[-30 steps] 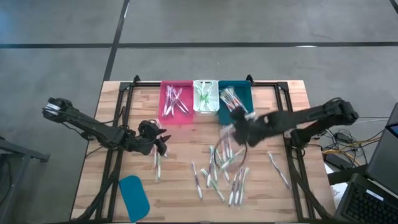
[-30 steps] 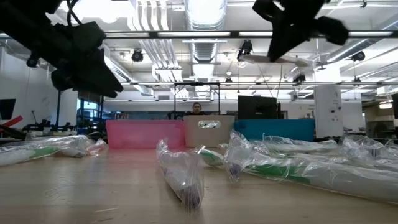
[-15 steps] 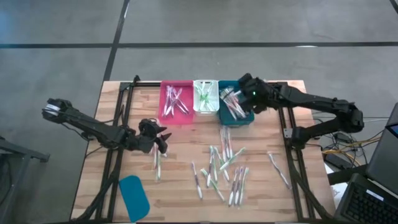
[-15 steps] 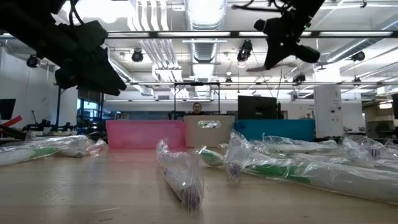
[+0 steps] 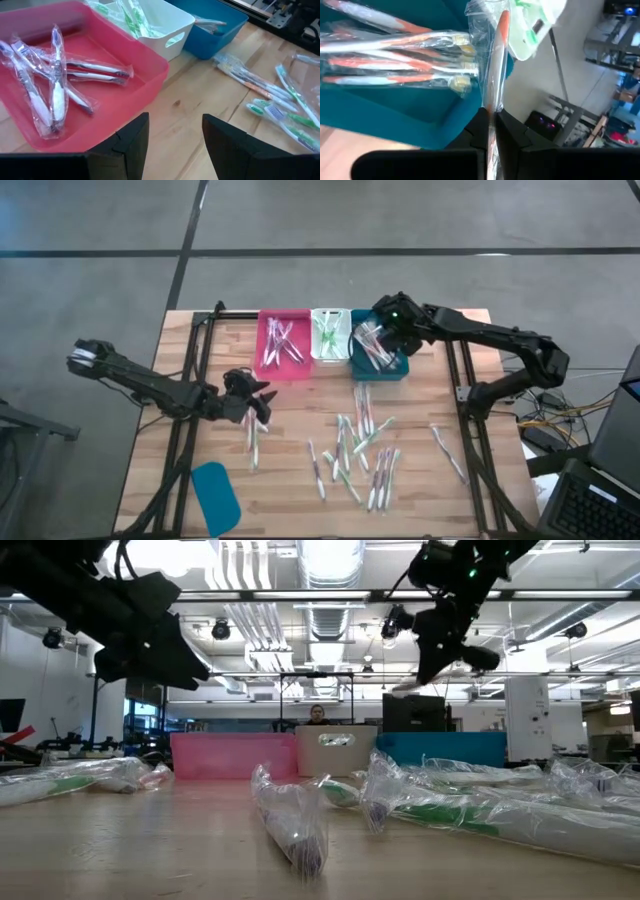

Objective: Pick & Place Toothbrushes
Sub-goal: Put the orange toothbrush into the blue bin, then put the violet toothbrush into the pink bin

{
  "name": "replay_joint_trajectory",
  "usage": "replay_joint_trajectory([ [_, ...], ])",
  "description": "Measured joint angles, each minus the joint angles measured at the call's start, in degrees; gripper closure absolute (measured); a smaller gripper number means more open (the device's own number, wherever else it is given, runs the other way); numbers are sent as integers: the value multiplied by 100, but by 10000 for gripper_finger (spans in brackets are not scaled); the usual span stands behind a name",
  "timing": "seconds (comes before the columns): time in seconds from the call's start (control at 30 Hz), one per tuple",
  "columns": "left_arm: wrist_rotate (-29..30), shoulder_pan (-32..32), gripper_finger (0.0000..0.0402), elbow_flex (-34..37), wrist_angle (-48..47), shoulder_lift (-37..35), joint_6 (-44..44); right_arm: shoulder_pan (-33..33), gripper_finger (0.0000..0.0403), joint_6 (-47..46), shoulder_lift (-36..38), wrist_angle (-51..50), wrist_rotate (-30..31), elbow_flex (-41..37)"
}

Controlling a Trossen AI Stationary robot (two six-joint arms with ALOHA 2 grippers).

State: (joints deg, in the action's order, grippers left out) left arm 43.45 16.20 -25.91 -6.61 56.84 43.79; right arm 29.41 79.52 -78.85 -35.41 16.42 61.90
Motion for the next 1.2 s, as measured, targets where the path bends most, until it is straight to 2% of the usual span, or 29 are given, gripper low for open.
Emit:
replay_joint_trajectory([
  [0.13,0,-85,213,0,0,0,0,149,390,15,-416,74,-251,0],
  [0.43,-3,-235,213,0,16,0,-195,121,390,-14,-1365,-77,-306,-12],
  [0.53,-3,-276,213,0,17,0,-197,123,385,-422,-1629,-76,-301,-4],
  [0.63,-5,-315,213,0,20,0,-199,123,362,-1005,-1767,-64,-299,16],
  [0.93,-6,-384,213,0,22,0,-201,120,275,-1822,-1424,-63,-327,45],
  [1.2,-147,-384,213,0,20,0,-341,-322,245,-2515,-591,-572,-495,43],
])
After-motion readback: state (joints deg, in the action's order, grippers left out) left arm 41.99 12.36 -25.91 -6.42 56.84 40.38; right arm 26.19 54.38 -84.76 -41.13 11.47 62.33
